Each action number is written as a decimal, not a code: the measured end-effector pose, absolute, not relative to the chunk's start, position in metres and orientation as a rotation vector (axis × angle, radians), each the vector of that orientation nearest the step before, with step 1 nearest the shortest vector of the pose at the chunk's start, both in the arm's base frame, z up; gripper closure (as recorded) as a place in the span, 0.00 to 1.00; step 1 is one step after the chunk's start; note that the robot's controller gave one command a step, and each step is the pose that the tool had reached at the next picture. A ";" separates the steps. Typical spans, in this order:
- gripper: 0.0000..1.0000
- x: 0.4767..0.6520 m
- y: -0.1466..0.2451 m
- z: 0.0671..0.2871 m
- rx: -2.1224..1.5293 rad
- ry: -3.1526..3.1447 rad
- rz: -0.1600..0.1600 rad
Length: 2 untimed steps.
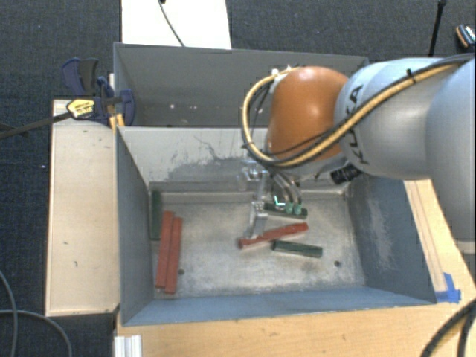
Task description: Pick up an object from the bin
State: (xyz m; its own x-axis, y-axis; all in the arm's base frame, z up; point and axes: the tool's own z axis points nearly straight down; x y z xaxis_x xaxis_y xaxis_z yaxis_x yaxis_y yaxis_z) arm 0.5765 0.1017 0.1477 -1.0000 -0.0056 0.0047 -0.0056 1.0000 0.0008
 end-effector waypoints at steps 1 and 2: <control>0.00 0.550 0.045 0.069 0.063 -3.136 0.002; 1.00 0.553 0.048 0.073 0.064 -3.143 -0.002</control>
Offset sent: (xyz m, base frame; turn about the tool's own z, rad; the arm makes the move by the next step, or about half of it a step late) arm -0.0244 -0.0535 -0.0756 -0.0397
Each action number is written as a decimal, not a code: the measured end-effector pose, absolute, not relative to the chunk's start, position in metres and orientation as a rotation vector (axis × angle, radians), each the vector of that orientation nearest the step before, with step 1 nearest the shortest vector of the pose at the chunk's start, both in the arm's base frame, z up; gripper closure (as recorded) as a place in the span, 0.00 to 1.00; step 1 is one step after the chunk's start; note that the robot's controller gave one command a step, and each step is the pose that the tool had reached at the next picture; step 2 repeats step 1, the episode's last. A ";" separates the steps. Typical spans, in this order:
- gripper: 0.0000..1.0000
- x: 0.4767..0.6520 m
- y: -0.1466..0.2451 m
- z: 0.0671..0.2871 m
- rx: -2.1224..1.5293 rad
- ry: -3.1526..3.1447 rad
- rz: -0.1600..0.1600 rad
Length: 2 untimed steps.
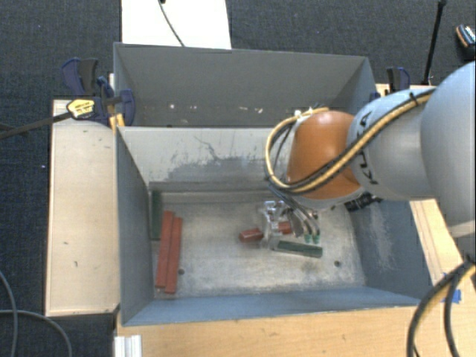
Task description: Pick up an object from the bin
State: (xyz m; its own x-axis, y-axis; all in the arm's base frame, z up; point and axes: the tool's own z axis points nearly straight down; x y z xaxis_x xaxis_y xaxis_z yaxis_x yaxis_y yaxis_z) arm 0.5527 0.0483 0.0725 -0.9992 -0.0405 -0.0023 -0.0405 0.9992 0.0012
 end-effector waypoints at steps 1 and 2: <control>1.00 0.586 0.049 0.207 0.023 3.129 0.003; 1.00 0.586 0.049 0.207 0.023 3.129 0.003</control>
Offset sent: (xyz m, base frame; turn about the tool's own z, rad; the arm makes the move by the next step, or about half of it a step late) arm 0.0307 0.0010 0.1292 0.0559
